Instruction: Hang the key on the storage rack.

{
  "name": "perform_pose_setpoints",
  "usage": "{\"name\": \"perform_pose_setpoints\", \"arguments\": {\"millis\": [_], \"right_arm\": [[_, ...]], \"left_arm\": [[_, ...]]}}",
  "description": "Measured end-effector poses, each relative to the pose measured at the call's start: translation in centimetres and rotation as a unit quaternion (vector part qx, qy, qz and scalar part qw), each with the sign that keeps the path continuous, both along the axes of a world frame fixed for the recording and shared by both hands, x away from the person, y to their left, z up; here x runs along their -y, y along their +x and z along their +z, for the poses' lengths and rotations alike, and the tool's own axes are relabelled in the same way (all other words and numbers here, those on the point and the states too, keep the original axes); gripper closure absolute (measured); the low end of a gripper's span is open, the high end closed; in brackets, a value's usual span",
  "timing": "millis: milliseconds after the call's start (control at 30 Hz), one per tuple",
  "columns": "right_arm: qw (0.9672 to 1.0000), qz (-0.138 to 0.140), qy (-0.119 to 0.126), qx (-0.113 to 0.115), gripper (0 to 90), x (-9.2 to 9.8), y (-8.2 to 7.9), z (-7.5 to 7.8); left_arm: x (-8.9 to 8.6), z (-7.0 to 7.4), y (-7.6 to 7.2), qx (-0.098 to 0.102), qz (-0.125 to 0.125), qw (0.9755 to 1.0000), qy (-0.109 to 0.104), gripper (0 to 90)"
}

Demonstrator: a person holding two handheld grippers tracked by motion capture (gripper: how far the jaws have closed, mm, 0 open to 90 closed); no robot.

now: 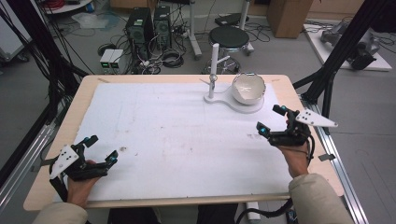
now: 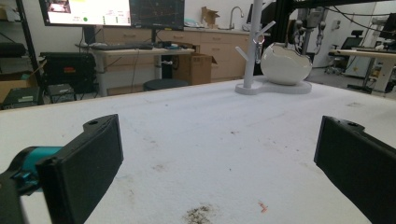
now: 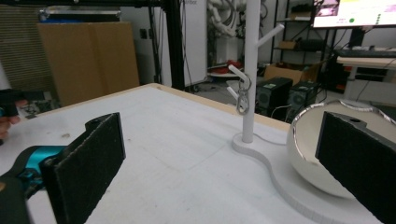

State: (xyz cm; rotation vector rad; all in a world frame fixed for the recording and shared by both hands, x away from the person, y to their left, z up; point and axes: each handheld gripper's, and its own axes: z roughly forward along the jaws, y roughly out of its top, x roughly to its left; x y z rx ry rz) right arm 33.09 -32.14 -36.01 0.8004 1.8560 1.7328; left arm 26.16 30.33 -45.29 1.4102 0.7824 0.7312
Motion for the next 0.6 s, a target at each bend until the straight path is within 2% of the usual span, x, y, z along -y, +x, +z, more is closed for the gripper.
{"name": "perform_pose_setpoints", "arguments": {"millis": [67, 167, 333, 533, 567, 600], "right_arm": [[0.9999, -0.004, 0.005, 0.009, 0.4, 0.0, -0.4, -1.4], [0.9997, -0.012, 0.017, 0.010, 0.4, 0.1, -0.8, -3.1], [0.9998, -0.017, 0.009, -0.003, 0.4, 0.4, -1.2, -5.5], [0.9994, -0.022, 0.018, -0.019, 0.4, 1.0, -1.8, -8.6], [0.9995, -0.022, 0.018, -0.014, 0.5, 1.1, -1.9, -8.9], [0.9994, -0.029, 0.018, 0.001, 0.5, 1.1, -2.1, -9.0]], "left_arm": [[0.0, 0.0, 0.0, 0.001, 0.000, 1.0000, 0.000, 1.7], [0.0, 0.0, 0.0, -0.002, 0.001, 1.0000, -0.002, 1.7], [0.0, 0.0, 0.0, 0.002, 0.001, 1.0000, -0.003, 1.7], [0.0, 0.0, 0.0, 0.001, 0.000, 1.0000, 0.000, 1.7], [0.0, 0.0, 0.0, 0.001, 0.000, 1.0000, -0.001, 1.7], [0.0, 0.0, 0.0, 0.002, 0.000, 1.0000, -0.001, 1.7]]}}
